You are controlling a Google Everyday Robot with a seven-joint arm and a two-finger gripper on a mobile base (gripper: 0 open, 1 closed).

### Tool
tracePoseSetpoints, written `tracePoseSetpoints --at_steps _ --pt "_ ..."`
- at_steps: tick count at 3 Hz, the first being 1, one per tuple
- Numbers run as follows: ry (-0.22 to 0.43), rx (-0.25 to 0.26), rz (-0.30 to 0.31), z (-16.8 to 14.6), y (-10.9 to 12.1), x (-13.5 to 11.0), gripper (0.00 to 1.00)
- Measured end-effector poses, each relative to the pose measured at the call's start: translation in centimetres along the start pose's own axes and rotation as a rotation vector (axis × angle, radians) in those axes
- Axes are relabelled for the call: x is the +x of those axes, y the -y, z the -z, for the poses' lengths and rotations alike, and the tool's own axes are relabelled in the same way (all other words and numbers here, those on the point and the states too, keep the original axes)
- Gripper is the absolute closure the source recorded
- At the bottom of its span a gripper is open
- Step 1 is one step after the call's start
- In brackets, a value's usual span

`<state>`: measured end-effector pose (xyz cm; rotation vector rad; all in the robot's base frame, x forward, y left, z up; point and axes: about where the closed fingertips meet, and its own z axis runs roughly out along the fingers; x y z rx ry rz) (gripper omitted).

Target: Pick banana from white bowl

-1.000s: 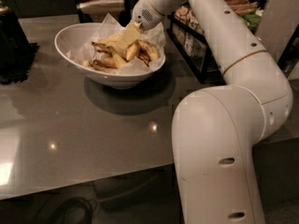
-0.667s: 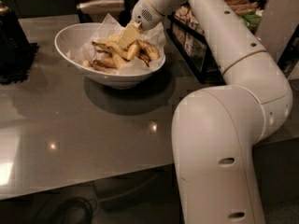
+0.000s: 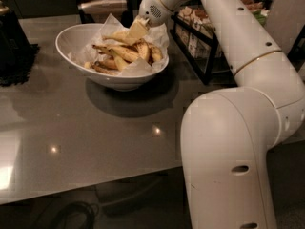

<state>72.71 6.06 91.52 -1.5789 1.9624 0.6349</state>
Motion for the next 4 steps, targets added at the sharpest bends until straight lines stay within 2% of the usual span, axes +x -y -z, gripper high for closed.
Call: tracePoseSetpoints --at_steps 1,2,3,4 --pt "0.007 -0.008 0.031 2.3 -0.9 0.5 1.0" --pt "-0.048 -0.051 0.082 5.6 -3.6 2.0 1.0" --pt "-0.085 -0.068 0.11 8.4 -5.3 3.5 1.0" --pt "-0.096 -0.061 0.098 11.3 -6.6 5.3 1.0"
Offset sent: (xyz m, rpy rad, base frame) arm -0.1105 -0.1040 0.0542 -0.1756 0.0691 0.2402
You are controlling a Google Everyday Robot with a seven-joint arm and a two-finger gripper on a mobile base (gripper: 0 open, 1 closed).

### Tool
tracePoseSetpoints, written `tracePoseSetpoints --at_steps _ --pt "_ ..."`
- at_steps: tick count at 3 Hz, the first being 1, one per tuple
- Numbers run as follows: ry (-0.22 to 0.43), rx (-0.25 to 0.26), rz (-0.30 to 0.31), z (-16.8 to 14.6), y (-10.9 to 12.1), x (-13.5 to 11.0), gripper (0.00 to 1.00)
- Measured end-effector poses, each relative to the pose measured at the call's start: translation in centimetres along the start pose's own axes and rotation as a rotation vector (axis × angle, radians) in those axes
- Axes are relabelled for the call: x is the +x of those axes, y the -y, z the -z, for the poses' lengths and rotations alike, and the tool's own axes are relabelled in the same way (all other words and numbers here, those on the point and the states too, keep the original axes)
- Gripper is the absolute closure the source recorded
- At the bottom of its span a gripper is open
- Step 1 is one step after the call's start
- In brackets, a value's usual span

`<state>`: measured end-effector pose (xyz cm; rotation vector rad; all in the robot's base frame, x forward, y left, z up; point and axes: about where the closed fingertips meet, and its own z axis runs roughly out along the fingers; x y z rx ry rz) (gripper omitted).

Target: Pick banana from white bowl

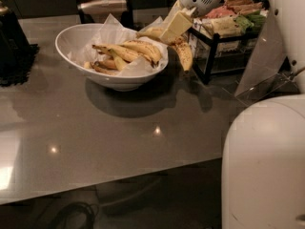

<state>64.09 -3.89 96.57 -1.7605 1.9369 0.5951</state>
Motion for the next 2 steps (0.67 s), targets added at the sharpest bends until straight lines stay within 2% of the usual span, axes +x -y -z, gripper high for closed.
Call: tracePoseSetpoints --at_steps 1,2 --pt "0.065 -0.063 0.006 1.24 -2.69 2.44 1.0" --pt "0.09 -0.032 -0.005 1.16 -1.84 2.29 1.0"
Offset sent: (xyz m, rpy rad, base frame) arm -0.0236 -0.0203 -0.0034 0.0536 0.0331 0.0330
